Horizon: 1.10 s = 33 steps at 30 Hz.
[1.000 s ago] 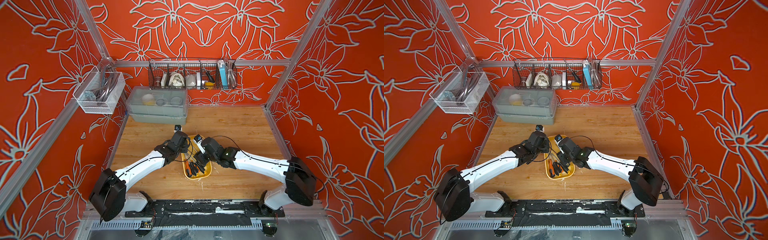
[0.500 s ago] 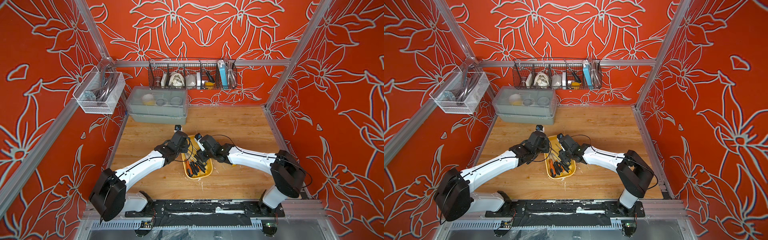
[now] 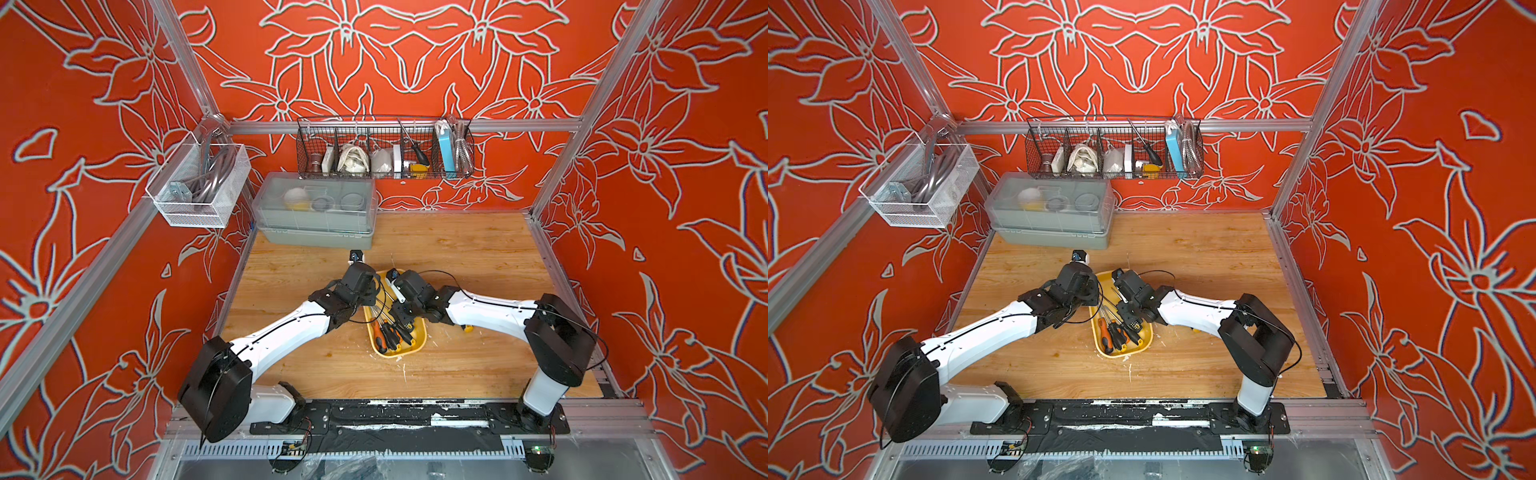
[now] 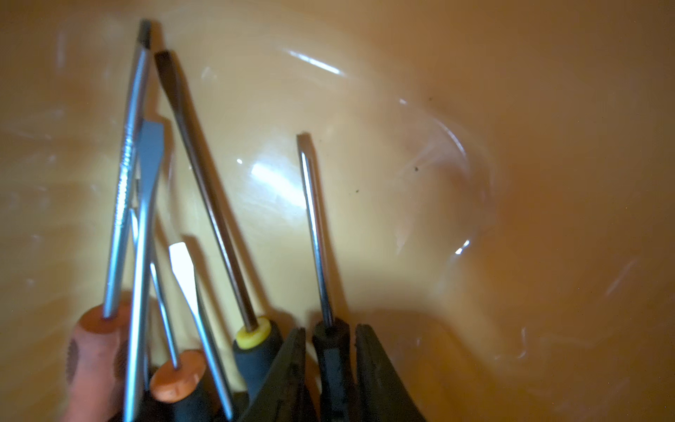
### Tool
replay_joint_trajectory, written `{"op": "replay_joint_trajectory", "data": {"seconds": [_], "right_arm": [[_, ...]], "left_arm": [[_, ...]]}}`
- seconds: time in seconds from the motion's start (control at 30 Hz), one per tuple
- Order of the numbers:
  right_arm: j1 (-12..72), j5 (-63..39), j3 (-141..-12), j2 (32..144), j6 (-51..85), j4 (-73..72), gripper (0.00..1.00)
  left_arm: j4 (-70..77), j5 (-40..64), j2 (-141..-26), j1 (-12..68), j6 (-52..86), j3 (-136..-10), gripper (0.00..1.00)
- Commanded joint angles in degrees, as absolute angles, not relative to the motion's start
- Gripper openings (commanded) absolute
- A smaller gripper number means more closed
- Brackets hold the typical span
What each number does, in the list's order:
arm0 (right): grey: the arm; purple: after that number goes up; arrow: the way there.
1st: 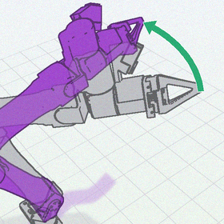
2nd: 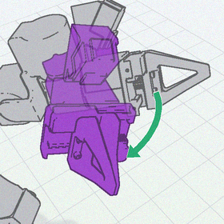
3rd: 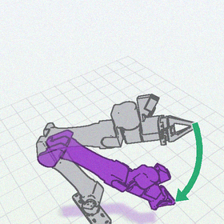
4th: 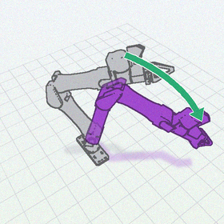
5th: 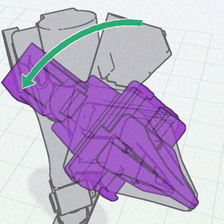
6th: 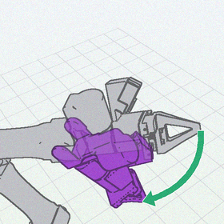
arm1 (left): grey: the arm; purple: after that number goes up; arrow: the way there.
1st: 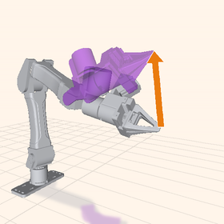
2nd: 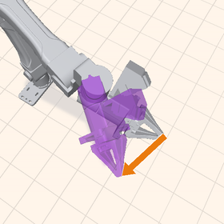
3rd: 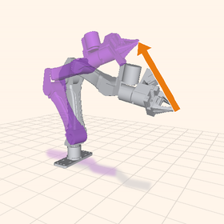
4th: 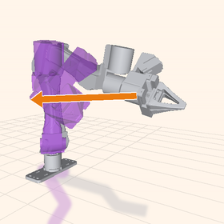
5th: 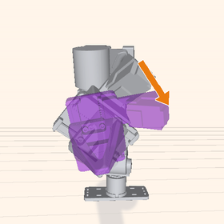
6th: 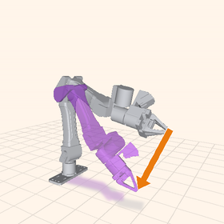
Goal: Take out the screwdriver from the storage box
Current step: Pick up the screwdriver from the storage box.
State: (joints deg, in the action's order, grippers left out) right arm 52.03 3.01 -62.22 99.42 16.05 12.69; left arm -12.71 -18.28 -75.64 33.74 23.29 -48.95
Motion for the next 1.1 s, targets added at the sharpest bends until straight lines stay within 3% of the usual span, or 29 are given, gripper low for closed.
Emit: {"op": "replay_joint_trajectory", "data": {"seconds": [0.0,0.57,1.07], "right_arm": [[51.2,6.1,-63.1,101.4,16.4,16.8,0.24],[51.1,6.7,-64.1,104.2,17.4,18.1,0.01],[51.2,3.2,-58.4,95.8,18.5,8.9,0.00]], "left_arm": [[-10.1,-18.0,-74.8,33.5,23.5,-49.9,0.00],[-9.9,-18.2,-74.6,33.5,23.5,-49.6,0.00],[-10.3,-18.5,-75.9,33.5,23.6,-49.9,0.00]]}}
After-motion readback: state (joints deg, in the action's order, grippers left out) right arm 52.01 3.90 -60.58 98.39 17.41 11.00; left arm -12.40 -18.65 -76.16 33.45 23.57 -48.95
